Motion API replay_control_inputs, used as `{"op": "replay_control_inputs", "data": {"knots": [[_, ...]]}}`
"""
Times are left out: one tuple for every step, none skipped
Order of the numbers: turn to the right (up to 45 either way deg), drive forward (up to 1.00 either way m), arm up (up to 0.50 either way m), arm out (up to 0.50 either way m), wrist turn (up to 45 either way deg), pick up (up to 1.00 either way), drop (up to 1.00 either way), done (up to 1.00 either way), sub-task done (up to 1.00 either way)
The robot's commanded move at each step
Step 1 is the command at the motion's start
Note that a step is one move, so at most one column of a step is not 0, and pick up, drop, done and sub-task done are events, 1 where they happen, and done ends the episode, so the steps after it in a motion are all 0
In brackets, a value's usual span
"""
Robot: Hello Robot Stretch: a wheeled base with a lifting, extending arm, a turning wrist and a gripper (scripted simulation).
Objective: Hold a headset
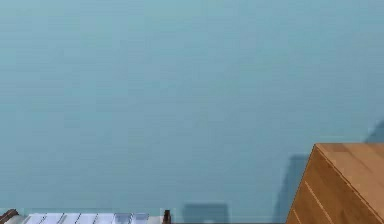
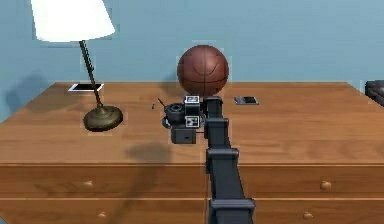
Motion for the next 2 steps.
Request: {"op": "replay_control_inputs", "data": {"knots": [[0.0, 0.0, 0.1, 0.0, 0.0, 0.0, 0.0, 0.0, 0.0], [0.0, 0.0, 0.0, 0.0, 0.0, 0.0, 0.0, 1.0, 0.0]]}}
